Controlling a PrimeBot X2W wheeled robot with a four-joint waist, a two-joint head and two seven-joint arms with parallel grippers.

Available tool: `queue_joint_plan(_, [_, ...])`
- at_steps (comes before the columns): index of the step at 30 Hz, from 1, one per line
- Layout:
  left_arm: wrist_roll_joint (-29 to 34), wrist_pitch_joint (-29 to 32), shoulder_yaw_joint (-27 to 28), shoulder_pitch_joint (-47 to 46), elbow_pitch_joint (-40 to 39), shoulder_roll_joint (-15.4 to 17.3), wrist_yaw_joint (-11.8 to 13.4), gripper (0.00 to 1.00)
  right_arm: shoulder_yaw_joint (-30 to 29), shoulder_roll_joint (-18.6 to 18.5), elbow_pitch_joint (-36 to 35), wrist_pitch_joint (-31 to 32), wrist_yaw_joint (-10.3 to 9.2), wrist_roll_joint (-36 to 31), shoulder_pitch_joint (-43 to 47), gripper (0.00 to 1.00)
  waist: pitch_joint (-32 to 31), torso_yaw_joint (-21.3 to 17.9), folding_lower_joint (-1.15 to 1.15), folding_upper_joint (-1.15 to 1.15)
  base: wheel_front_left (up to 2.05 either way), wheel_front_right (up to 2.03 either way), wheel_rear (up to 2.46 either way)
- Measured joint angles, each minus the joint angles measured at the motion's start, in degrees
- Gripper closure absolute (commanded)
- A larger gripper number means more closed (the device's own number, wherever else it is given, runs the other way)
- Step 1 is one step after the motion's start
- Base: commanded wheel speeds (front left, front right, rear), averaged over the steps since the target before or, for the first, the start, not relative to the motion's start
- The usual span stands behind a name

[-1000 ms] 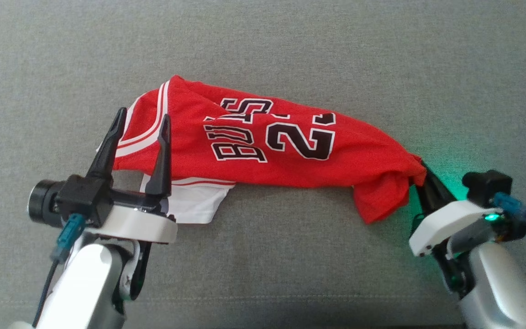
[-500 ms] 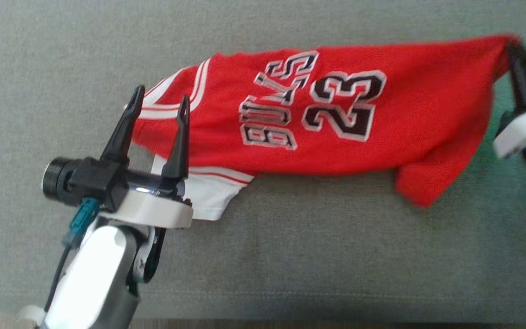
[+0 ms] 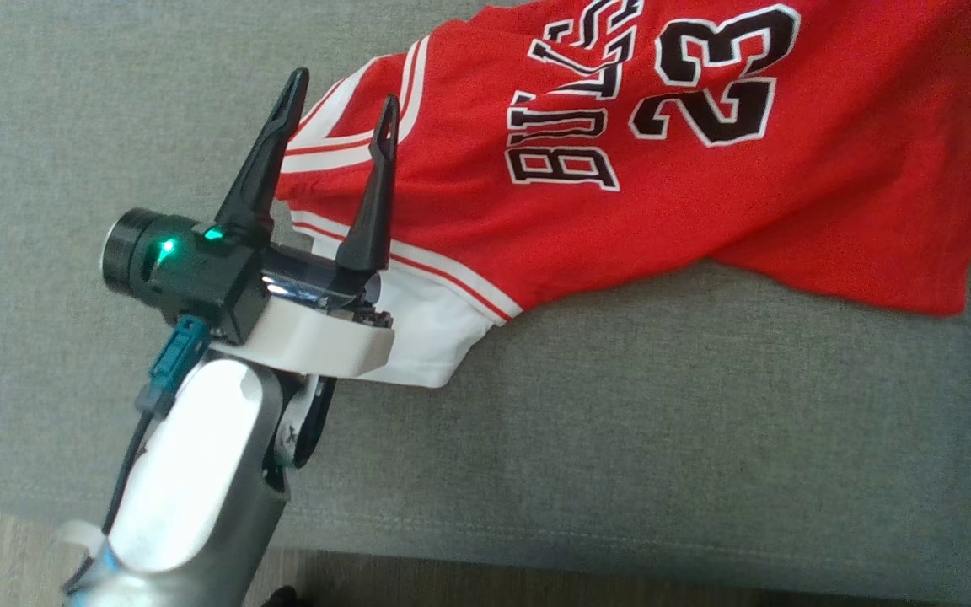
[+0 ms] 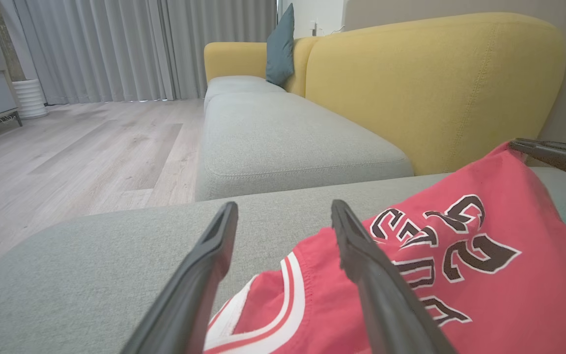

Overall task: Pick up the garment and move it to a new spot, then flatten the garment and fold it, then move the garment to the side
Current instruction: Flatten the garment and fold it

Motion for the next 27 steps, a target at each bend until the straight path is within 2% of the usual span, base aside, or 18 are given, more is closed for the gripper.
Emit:
queue_joint_plan(4, [0.9,0.0,0.7,0.0,0.4,-0.2,0.0,0.00,0.6,1.3,2.2,-4.0,0.00,0.3,0.0,0.00,-0.2,-0.7,-0.02,0.00,0.00,0.00,0.00])
queue_joint_plan(8, [1.0,0.0,1.6,0.5,0.7,-0.2,0.0,0.00,-1.6,2.1,-0.2,-5.8,0.00,-1.2,0.9,0.00,-1.5,-1.8,-0.02,0.00,0.00,0.00,0.00])
queue_joint_plan(12, [1.0,0.0,2.5,2.5,1.2,-0.1,0.0,0.00,-5.6,4.2,-6.8,-6.2,0.00,-2.1,5.7,0.00,-3.7,-2.9,-0.02,0.00,0.00,0.00,0.00])
queue_joint_plan(17, [1.0,0.0,3.9,6.5,1.7,0.4,0.1,0.00,-10.7,8.3,-16.6,-6.3,0.00,-4.2,18.4,0.00,-6.9,-4.2,-0.02,0.00,0.00,0.00,0.00])
queue_joint_plan(22, [1.0,0.0,5.0,9.1,1.8,1.3,0.1,0.00,-13.6,14.1,-27.8,-2.4,0.00,-7.0,31.5,0.00,-9.8,-5.3,-0.02,0.00,0.00,0.00,0.00])
queue_joint_plan(23, [1.0,0.0,5.0,9.1,1.8,1.3,0.1,0.00,-13.6,14.1,-27.8,-2.4,0.00,-7.0,31.5,0.00,-9.8,-5.3,-0.02,0.00,0.00,0.00,0.00])
queue_joint_plan(27, [1.0,0.0,5.3,10.5,2.2,2.0,0.6,0.00,-15.5,17.3,-35.4,1.2,0.00,-8.9,38.8,0.00,-11.5,-6.0,-0.02,0.00,0.00,0.00,0.00])
